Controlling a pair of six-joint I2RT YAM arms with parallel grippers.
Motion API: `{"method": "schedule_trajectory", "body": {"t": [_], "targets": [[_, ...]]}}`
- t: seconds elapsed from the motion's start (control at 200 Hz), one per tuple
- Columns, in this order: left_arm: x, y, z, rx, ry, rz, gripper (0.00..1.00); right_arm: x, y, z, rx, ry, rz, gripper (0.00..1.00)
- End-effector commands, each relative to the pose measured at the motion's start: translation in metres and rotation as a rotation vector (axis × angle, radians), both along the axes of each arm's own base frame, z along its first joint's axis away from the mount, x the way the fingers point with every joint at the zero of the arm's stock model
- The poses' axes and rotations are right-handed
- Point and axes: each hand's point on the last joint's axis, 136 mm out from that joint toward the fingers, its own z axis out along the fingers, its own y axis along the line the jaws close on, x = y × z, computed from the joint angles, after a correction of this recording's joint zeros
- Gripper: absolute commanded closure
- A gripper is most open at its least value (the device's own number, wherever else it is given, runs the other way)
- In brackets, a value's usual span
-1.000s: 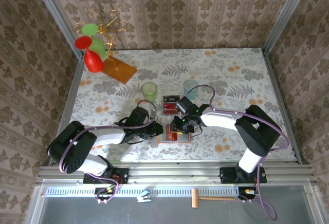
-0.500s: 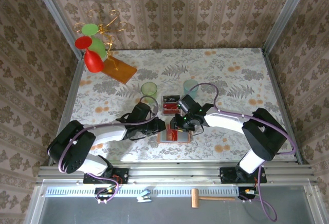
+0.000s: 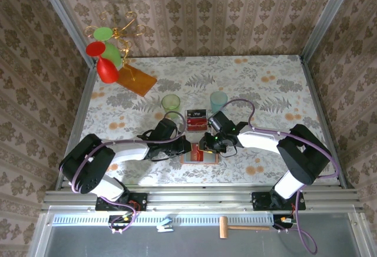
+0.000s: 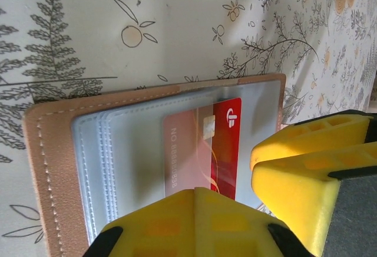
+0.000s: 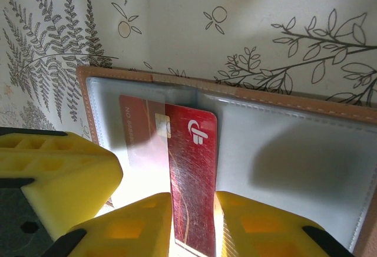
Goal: Take the credit cards out of the card holder
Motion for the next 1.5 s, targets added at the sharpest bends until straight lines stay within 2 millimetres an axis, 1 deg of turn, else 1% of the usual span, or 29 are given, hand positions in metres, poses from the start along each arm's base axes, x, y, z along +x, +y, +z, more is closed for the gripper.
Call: {"method": "schedule_trajectory", "body": {"t": [0.0, 0.3, 0.51, 0.82, 1.21, 1.495], "targets": [[-0.01, 0.004, -0.007, 0.018, 0.021, -0.023, 0.94, -0.001, 0.003, 0.002, 0.036, 0.009, -0.007, 0.75], [-0.013, 0.007, -0.013, 0.03, 0.037, -0.027, 0.95, -0.003, 0.0, -0.007, 0.024, 0.027, -0.011, 0.75], [-0.016, 0.01, -0.018, 0.044, 0.049, -0.025, 0.95, -0.004, -0.002, -0.009, 0.022, 0.032, -0.015, 0.75], [-0.019, 0.013, -0.023, 0.056, 0.064, -0.026, 0.95, -0.005, 0.002, -0.014, 0.052, 0.044, -0.013, 0.76], [-0.021, 0.014, -0.029, 0.075, 0.083, -0.035, 0.96, -0.005, 0.007, -0.01, 0.13, 0.049, -0.026, 0.8], [-0.021, 0.014, -0.03, 0.077, 0.087, -0.035, 0.96, -0.005, -0.002, -0.011, 0.114, 0.046, -0.042, 0.86]]}}
